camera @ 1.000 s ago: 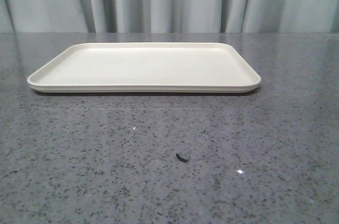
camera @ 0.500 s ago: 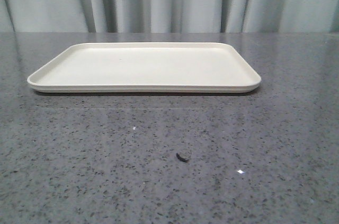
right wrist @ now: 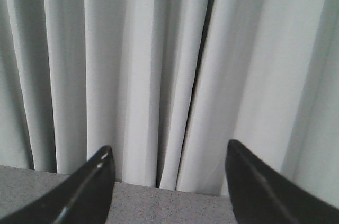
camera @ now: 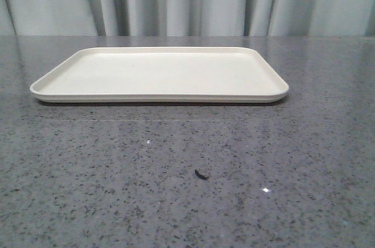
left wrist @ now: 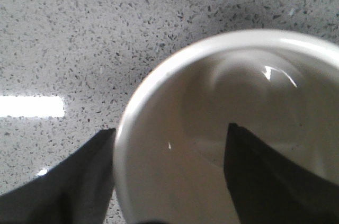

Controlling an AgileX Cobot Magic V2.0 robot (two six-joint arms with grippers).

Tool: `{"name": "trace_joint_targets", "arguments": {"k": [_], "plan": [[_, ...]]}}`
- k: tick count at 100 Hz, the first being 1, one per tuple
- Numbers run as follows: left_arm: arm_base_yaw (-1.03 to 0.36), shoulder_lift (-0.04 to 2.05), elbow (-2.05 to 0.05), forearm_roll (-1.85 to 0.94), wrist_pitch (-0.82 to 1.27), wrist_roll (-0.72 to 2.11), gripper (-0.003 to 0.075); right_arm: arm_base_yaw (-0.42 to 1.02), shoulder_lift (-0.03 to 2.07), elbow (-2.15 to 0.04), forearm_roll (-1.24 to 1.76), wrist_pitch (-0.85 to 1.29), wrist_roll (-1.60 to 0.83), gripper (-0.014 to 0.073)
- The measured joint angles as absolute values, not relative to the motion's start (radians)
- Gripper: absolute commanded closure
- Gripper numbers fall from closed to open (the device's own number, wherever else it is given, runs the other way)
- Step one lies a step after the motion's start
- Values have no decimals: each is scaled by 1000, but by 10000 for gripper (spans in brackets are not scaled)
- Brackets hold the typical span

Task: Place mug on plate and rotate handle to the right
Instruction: 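Carry the mug over the tray with the left gripper and lower it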

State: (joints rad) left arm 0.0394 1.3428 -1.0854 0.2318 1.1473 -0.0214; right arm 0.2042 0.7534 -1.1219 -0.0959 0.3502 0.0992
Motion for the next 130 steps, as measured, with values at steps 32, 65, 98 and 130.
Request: {"name": "trace_joint_targets", "arguments": {"k": [32,65,98,130], "plan": [[39,1344,-1096,226,1121,-21,739,204,753,-1122,-96,353,99,136],[39,1342,-1182,185,1127,-13,739,204,753,-1122,-96,355,99,136],[39,1344,-1299,-19,1142,76,739,204,753,-1122,-96,362,99,136],[-138,1459,-1456,-133,1111,116,739,204,753,-1122,-96,389,99,136]]}}
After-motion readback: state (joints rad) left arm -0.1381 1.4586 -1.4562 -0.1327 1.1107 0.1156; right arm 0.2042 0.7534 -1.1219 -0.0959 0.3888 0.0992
